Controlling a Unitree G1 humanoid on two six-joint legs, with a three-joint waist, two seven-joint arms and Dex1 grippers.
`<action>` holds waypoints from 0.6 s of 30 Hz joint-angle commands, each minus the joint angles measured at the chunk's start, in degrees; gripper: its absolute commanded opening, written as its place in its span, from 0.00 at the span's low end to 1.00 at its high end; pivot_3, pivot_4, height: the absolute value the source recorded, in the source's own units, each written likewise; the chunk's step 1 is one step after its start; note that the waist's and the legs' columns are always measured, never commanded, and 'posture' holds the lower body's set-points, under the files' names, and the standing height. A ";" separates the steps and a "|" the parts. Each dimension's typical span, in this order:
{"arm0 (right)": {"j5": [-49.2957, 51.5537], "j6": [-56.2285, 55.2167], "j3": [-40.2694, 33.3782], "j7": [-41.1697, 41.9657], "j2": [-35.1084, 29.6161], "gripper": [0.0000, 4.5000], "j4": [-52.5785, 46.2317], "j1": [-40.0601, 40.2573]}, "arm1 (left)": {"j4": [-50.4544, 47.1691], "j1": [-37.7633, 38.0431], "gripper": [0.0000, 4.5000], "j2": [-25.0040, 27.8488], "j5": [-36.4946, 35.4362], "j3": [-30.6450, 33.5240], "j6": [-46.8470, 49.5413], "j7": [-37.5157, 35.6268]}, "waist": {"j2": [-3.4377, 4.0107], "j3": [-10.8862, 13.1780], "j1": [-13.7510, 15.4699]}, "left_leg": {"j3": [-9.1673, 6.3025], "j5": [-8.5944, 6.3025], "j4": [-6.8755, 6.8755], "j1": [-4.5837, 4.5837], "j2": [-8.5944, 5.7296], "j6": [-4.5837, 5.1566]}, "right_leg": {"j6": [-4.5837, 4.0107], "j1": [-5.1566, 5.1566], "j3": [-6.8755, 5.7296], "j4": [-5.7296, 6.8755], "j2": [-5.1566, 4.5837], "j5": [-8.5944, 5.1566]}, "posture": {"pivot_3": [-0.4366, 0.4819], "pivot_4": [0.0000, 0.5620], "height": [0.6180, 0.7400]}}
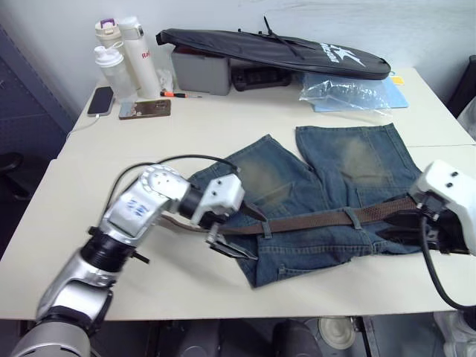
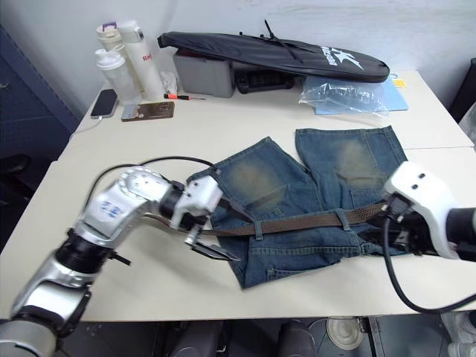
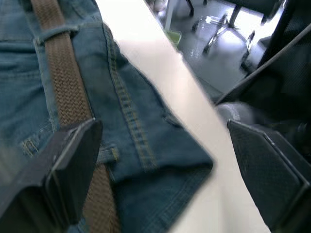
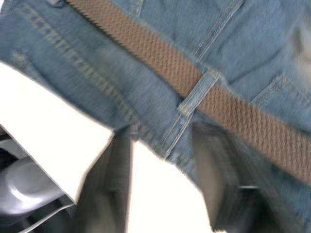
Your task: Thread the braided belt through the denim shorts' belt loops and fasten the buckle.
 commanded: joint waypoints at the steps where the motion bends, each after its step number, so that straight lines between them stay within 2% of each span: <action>1: 0.62 3.92 -9.33 1.87 0.07 0.87 -4.55 2.95 | 5.75 0.32 1.00 -3.61 5.49 -3.39 -11.20 -1.63 | -0.01 0.01 -0.02 | 0.00 0.00 0.01 0.02 0.00 0.01 | 0.00 0.05 -0.02 -0.02 0.00 0.02 | 0.48 0.27 0.28; 2: 0.68 4.88 -11.07 1.94 0.27 0.99 -5.36 3.90 | 7.82 0.28 1.00 -4.40 7.59 -4.67 -14.15 -1.85 | -0.02 0.01 -0.10 | 0.00 0.00 0.01 0.02 0.02 0.01 | -0.01 0.05 -0.03 -0.05 0.00 0.03 | 0.48 0.27 0.28; 7: 0.66 9.36 -18.52 2.76 1.13 0.99 -10.58 9.67 | 16.07 -0.88 1.00 -10.38 11.81 -7.39 -21.86 -2.20 | -0.01 0.01 0.18 | -0.01 0.01 0.03 0.07 0.02 0.03 | -0.02 0.13 -0.08 -0.07 -0.02 0.03 | 0.48 0.27 0.28; 11: 0.54 9.84 -21.96 3.28 1.26 0.99 -12.53 13.67 | 21.75 -1.38 1.00 -11.78 16.29 -9.14 -26.60 -2.91 | -0.02 0.01 0.69 | -0.10 0.00 0.10 0.05 -0.04 0.11 | 0.08 0.28 -0.16 -0.24 -0.05 0.10 | 0.48 0.27 0.28; 14: 0.66 9.75 -23.17 3.24 1.36 1.00 -12.97 14.98 | 25.76 -1.83 0.84 -10.85 20.31 -11.32 -28.77 -3.62 | 0.02 -0.01 0.66 | -0.09 0.01 0.08 0.08 -0.02 0.13 | 0.06 0.35 -0.22 -0.37 -0.05 0.11 | 0.48 0.27 0.28; 18: 0.44 8.62 -23.63 2.84 1.44 1.00 -12.98 16.38 | 31.38 -4.59 0.48 -10.43 22.08 -10.28 -33.24 -1.37 | 0.04 -0.02 0.81 | -0.11 0.02 0.06 0.15 0.01 0.15 | 0.05 0.60 -0.31 -0.54 -0.05 0.12 | 0.48 0.27 0.28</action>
